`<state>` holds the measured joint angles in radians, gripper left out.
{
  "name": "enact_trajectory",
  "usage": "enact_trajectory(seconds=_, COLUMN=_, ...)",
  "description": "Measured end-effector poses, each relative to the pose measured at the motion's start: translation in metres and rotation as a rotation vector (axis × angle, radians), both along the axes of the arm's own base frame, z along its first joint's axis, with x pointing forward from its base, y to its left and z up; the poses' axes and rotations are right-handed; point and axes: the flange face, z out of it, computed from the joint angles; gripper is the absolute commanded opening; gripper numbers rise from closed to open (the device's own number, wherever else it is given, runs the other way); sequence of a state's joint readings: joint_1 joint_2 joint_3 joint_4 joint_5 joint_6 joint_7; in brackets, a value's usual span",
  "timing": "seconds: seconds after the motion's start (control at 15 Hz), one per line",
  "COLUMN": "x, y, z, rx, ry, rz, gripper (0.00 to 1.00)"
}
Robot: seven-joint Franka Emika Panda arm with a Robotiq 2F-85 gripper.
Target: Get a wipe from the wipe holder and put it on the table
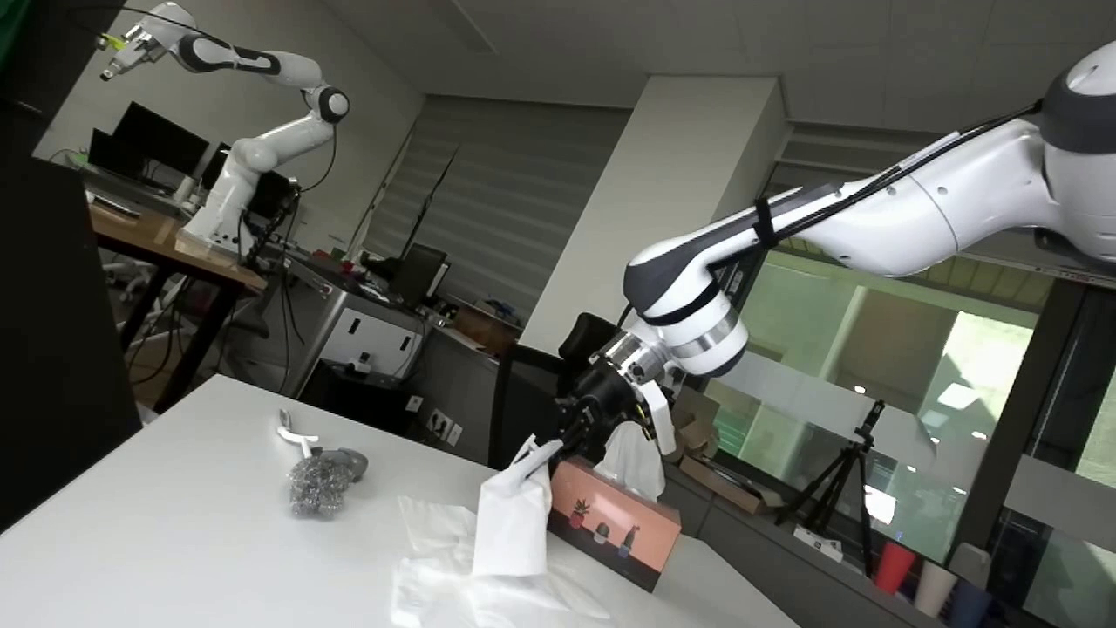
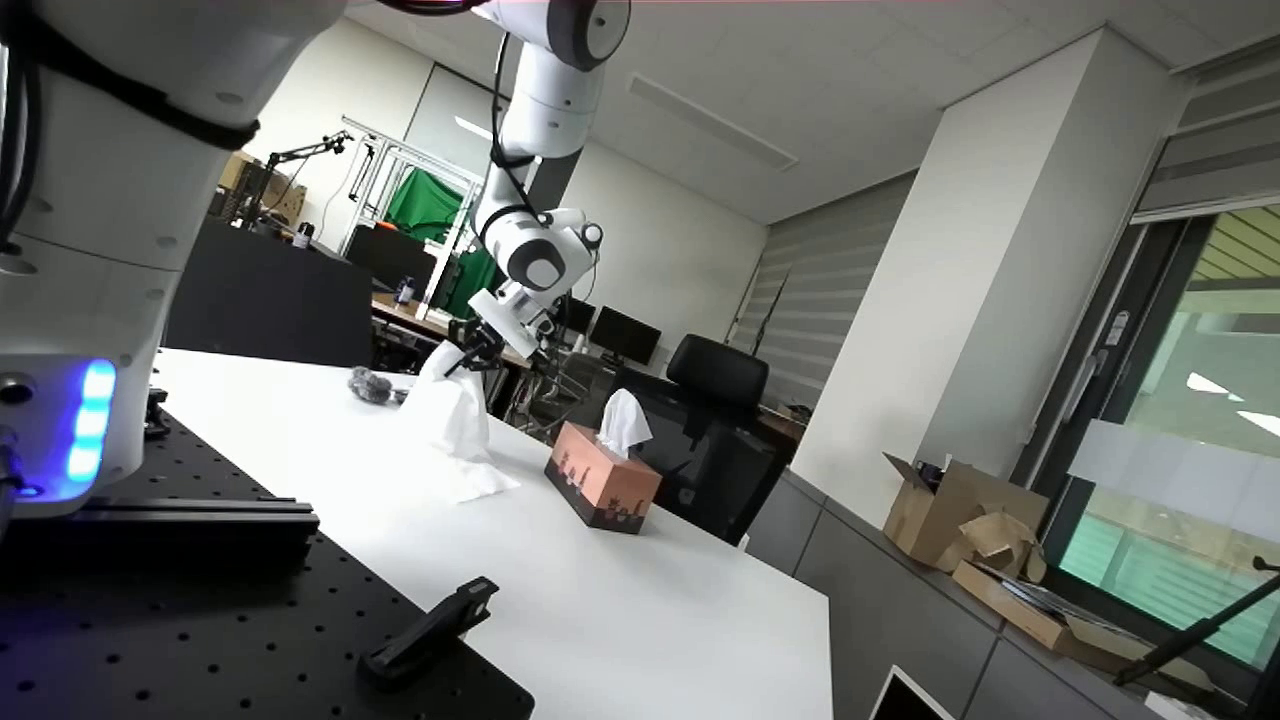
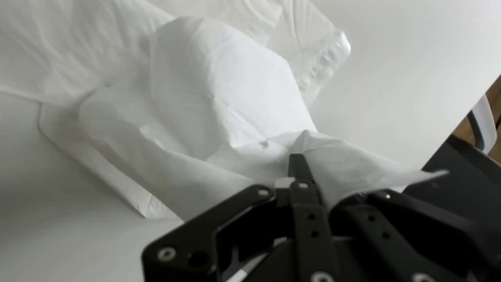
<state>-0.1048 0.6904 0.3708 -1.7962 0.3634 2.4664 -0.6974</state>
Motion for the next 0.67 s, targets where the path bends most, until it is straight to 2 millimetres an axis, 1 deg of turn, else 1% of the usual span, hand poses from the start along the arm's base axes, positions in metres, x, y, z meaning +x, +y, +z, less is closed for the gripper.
enact_trajectory(seconds=0.2, x=0.007, y=0.022, z=0.014, rx=0.088, ry=-0.127, rz=-0.036, gripper=0.0)
enact_trajectory(seconds=0.4, x=0.012, y=0.033, z=0.021, rx=0.126, ry=-0.242, rz=-0.062, gripper=0.0)
enact_trajectory(seconds=0.53, x=0.013, y=0.037, z=0.017, rx=0.113, ry=-0.316, rz=-0.075, gripper=0.0)
enact_trajectory(seconds=0.67, x=0.01, y=0.037, z=0.002, rx=0.088, ry=-0.358, rz=-0.084, gripper=0.0)
